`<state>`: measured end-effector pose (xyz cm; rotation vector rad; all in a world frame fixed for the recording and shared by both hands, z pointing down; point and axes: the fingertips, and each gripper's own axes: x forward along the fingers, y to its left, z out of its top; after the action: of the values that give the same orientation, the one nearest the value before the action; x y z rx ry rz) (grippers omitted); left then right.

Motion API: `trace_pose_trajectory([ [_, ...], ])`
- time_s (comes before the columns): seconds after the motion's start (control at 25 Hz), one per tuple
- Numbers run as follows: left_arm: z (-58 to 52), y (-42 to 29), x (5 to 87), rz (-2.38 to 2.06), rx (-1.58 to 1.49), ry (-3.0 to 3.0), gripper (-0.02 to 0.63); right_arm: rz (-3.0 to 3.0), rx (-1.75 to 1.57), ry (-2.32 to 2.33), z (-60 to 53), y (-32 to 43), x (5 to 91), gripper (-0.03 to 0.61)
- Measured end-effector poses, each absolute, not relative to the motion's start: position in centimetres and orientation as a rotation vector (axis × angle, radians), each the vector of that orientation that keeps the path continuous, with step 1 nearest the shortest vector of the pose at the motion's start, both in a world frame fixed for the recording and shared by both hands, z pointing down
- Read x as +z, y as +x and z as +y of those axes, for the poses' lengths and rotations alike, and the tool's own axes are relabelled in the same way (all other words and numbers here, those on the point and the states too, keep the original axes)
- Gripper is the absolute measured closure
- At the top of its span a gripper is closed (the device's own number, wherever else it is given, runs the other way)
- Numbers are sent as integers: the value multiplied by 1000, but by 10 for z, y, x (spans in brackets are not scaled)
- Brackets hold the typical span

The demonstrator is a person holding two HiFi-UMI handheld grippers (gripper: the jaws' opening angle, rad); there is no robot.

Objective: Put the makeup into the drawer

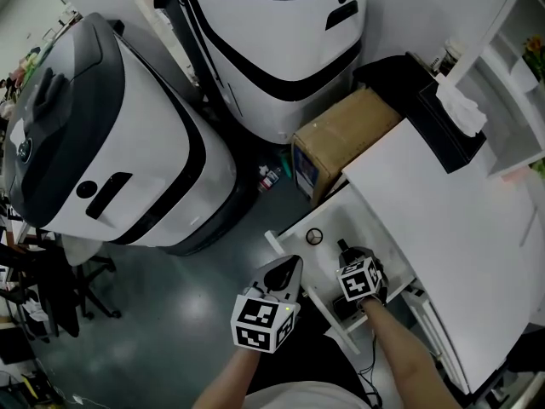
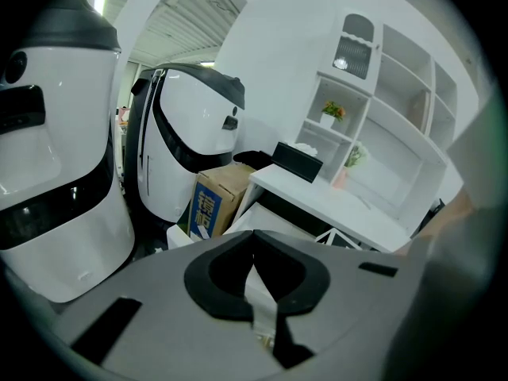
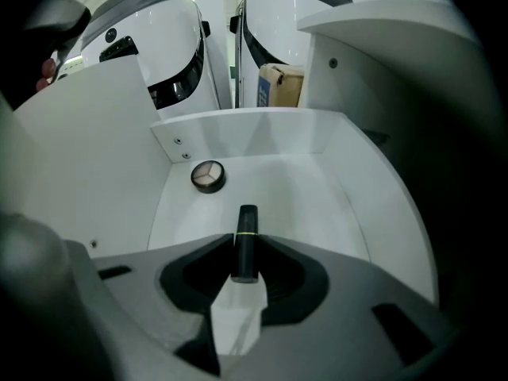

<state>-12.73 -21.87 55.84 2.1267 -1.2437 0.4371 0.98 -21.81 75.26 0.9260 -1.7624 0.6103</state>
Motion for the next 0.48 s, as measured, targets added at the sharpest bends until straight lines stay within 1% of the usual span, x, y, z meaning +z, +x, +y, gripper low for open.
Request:
trace_pose_trajectory([
  [0.48,-227,-127,560,-1239,413,2100,609,-1764,602,877,-214,11,770,479],
])
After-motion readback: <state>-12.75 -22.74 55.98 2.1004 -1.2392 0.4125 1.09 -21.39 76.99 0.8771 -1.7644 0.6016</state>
